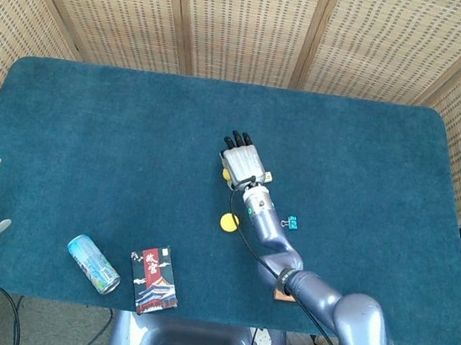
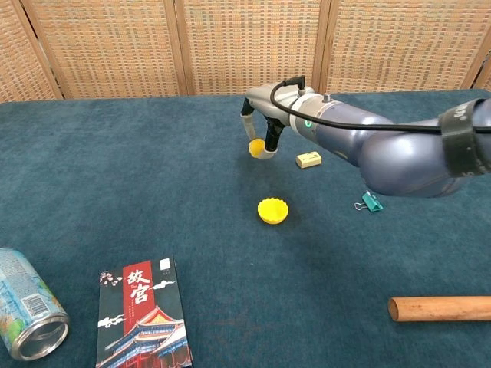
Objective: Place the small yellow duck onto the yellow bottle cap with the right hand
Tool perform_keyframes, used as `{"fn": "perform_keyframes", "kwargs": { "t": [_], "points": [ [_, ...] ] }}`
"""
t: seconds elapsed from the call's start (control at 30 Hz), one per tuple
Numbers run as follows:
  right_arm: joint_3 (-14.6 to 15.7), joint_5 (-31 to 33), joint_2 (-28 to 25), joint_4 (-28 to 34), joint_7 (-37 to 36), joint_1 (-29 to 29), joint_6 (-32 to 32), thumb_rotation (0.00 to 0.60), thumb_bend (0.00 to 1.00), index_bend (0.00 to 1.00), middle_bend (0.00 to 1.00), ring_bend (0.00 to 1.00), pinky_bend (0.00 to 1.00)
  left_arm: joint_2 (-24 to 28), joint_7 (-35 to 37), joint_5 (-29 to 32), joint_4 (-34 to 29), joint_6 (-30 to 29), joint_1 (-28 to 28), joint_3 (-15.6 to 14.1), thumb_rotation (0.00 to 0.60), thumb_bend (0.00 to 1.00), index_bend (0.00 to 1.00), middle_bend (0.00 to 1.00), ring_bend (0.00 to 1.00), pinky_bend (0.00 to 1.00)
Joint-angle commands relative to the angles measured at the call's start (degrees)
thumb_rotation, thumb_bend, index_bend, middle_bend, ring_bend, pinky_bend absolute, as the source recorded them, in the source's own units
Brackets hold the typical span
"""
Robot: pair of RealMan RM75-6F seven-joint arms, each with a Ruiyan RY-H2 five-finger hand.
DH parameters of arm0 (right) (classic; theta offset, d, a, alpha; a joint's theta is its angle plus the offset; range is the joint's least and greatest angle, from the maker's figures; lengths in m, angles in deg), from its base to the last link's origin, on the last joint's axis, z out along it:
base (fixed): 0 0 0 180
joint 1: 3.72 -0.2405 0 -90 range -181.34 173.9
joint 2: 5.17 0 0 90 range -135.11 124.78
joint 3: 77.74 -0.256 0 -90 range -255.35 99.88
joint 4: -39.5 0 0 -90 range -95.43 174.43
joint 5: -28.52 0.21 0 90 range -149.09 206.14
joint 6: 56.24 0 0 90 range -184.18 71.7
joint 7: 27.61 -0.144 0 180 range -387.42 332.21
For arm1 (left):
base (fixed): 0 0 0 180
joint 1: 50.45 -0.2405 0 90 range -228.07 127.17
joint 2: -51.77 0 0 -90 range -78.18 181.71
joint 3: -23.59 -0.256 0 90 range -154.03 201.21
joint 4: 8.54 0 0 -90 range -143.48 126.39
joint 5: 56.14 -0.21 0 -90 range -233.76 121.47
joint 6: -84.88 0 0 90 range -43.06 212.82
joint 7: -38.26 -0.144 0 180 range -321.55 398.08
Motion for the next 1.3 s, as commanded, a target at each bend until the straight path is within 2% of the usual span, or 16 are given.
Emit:
{"fn": "perform_keyframes", "kwargs": {
  "t": [0.03,0.2,0.37,0.53,0.67,0.93,1.3],
  "points": [
    [2.76,3.77,-7.16,17.42,10.36,6.79,-7.86,0.600,0.20,0.56,0.14,0.00,0.08,0.02,0.26,-0.75,-0.21,0.03,0.08,-0.45,0.600,0.10,0.00,0.00,0.00,0.00],
    [5.13,6.78,-10.82,30.18,17.05,10.30,-13.83,0.600,0.20,0.56,0.14,0.00,0.08,0.12,0.70,-1.44,-0.42,0.21,0.16,-0.88,0.600,0.11,0.00,0.00,0.00,0.00],
    [6.86,8.31,-12.65,38.74,21.63,11.96,-18.51,0.600,0.20,0.56,0.14,0.00,0.08,0.53,1.41,-2.58,-1.07,-0.40,-0.09,-1.38,0.600,0.11,0.00,0.00,0.00,0.00],
    [8.33,8.82,-13.17,43.78,24.39,12.82,-21.70,0.600,0.20,0.56,0.14,0.00,0.08,0.82,1.45,-3.01,-1.45,-0.19,-0.21,-1.91,0.600,0.11,0.00,0.00,0.00,0.00],
    [9.30,9.76,-12.54,45.38,25.76,12.97,-22.70,0.600,0.20,0.56,0.14,0.00,0.08,1.03,1.33,-3.58,-2.01,-0.35,-0.29,-2.25,0.600,0.10,0.00,0.00,0.00,0.00],
    [9.65,10.27,-11.32,44.60,25.63,12.74,-22.79,0.600,0.20,0.56,0.14,0.00,0.08,1.09,1.18,-3.82,-2.21,-0.98,-0.49,-2.20,0.600,0.11,0.00,0.00,0.00,0.00],
    [9.24,11.40,-8.03,38.37,23.57,11.48,-20.10,0.600,0.20,0.56,0.14,0.00,0.08,0.95,0.98,-3.47,-2.04,-0.91,-0.49,-2.07,0.600,0.10,0.00,0.00,0.00,0.00]
  ]
}}
